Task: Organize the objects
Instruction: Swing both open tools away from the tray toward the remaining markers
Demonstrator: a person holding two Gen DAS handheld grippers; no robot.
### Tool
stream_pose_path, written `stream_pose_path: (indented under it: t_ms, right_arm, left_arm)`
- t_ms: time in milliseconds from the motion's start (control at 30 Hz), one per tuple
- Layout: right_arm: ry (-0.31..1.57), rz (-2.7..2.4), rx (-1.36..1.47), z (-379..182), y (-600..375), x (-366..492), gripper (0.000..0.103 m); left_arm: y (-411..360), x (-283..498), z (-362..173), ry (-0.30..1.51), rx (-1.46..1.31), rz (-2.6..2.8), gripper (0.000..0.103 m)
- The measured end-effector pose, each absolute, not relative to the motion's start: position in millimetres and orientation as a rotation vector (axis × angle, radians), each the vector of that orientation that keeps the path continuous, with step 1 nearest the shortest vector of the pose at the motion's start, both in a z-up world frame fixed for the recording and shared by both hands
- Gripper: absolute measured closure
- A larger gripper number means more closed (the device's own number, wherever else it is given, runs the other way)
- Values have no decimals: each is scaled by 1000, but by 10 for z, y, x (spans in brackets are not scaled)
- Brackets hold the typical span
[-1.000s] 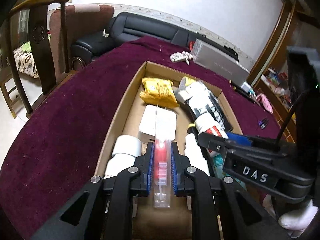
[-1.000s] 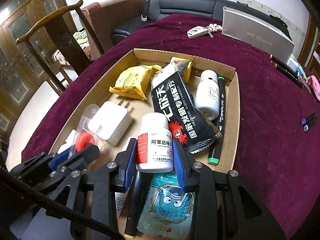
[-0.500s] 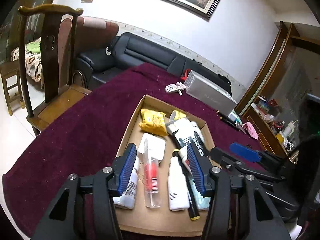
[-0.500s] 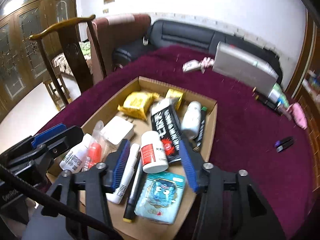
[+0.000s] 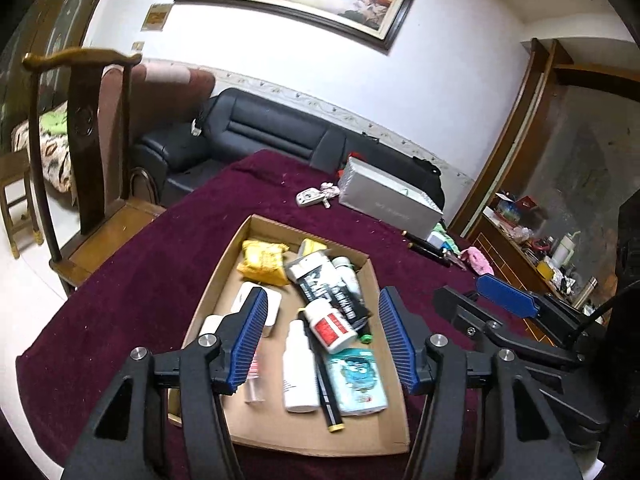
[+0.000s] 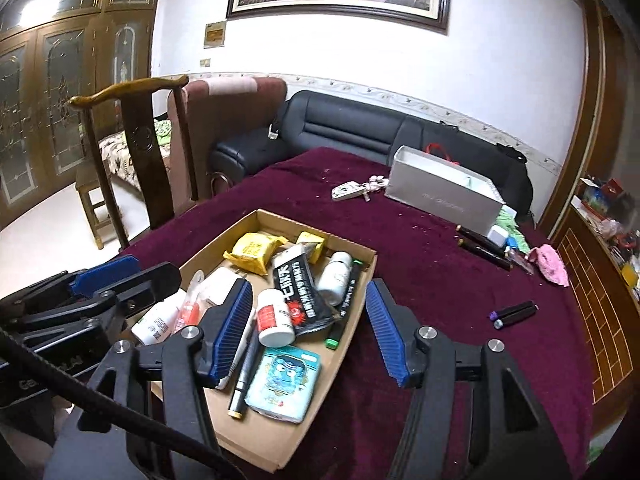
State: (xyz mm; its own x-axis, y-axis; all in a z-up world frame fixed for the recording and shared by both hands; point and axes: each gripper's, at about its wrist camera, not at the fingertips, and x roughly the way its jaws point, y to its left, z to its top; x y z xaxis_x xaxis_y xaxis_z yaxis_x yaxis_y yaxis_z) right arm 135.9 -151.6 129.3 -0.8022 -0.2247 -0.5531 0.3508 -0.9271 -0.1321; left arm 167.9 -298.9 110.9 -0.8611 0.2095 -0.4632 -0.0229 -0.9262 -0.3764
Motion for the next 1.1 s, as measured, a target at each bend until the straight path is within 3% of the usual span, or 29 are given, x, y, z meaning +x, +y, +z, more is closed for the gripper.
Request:
stream_pose_path:
  t_ms: [533, 867, 967, 1100]
  right_arm:
    - [205, -2807, 739, 1437, -872, 1536, 40]
    - [131, -2880, 850, 1346, -181, 1281, 37]
    - [-46, -2871, 1036, 1213, 422, 946, 37]
    - [-486, -2763, 1271, 921, 1384, 471, 37]
  left_arm:
    - [-2332, 1753, 1387, -357, -743, 2843, 51]
    - [-1785, 1506, 1462, -261, -801, 2757, 51]
    - [-1631, 1421, 1457, -249, -809, 2722, 51]
    - [-1470, 1288, 1368, -244, -846, 2657, 51]
